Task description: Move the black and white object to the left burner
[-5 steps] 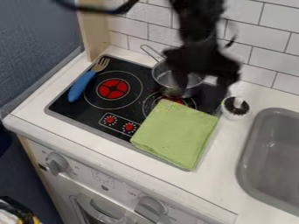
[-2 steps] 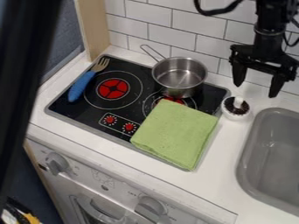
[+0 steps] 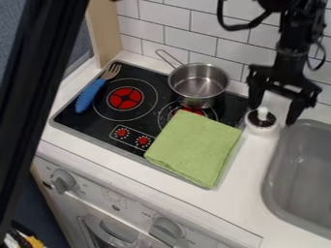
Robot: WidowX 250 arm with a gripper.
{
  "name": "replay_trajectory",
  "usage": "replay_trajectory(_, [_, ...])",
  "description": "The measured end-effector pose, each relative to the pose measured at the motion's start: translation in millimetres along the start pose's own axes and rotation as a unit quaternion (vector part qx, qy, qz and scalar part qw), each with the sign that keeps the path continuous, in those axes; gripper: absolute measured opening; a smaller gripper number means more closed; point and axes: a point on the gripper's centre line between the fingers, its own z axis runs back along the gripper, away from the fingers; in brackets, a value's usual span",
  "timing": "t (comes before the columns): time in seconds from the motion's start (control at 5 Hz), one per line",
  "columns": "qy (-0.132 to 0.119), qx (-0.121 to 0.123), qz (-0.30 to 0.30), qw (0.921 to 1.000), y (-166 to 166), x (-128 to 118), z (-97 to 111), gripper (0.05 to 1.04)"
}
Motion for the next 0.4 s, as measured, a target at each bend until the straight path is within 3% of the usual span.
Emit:
replay_trajectory(0.2, [-0.040, 0.003, -0.007, 0.9992, -1.3, -8.1, 30.8, 0.999])
replay_trajectory(0.4, [-0.036, 0.009, -0.014, 0.9992, -4.6, -19.0, 26.7, 0.999])
